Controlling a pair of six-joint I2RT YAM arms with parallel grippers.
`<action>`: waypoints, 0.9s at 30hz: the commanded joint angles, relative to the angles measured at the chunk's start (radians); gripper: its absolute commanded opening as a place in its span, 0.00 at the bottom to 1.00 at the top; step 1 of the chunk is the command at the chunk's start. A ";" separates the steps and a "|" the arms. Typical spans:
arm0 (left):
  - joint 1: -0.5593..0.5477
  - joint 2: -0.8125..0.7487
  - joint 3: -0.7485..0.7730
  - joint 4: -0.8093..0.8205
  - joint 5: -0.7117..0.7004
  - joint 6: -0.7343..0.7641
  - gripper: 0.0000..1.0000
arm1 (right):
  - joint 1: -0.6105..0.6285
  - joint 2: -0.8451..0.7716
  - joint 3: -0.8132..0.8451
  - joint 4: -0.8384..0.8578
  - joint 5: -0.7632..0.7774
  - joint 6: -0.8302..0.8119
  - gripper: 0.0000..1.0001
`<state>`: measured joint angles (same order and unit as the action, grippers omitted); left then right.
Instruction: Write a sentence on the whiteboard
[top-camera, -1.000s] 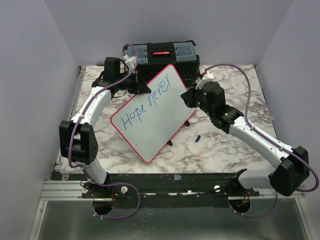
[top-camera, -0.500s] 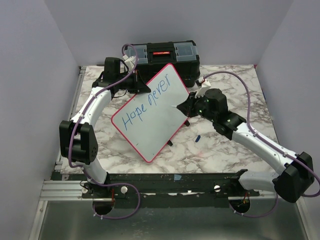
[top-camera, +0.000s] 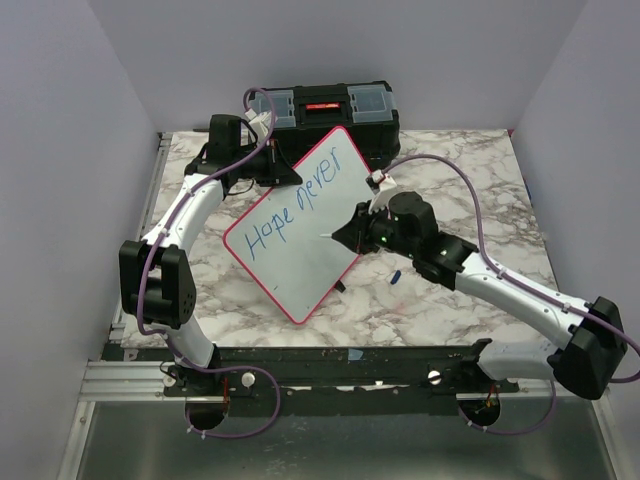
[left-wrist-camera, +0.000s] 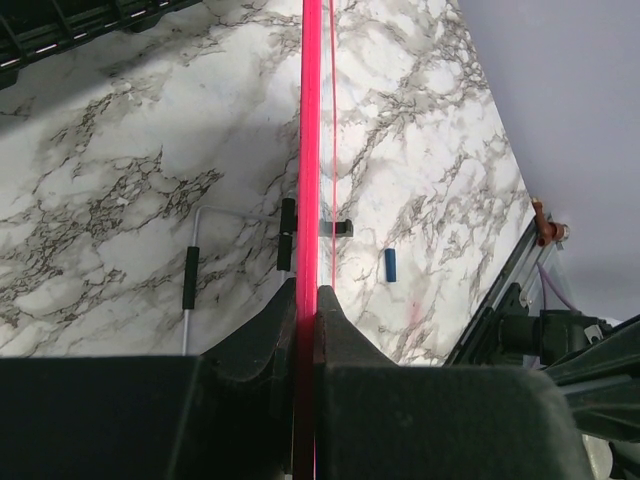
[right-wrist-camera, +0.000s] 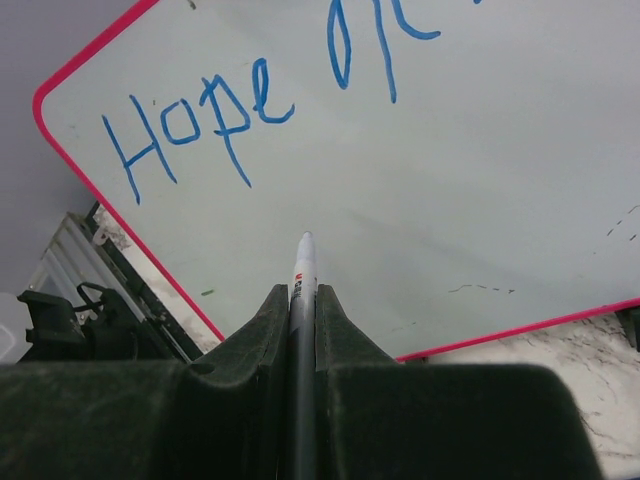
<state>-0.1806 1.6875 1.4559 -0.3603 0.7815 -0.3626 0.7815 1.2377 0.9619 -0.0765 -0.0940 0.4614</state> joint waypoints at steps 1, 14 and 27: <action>0.004 0.006 0.004 0.065 -0.027 0.032 0.00 | 0.027 0.016 -0.016 0.017 0.028 0.012 0.01; 0.004 -0.014 -0.028 0.085 -0.024 0.027 0.00 | 0.111 -0.006 -0.055 0.028 0.069 -0.035 0.01; 0.004 -0.011 -0.045 0.090 -0.021 0.039 0.00 | 0.253 0.054 -0.043 0.105 0.167 -0.112 0.01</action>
<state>-0.1722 1.6878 1.4277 -0.3183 0.7822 -0.3832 1.0058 1.2606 0.9161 -0.0334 0.0162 0.3878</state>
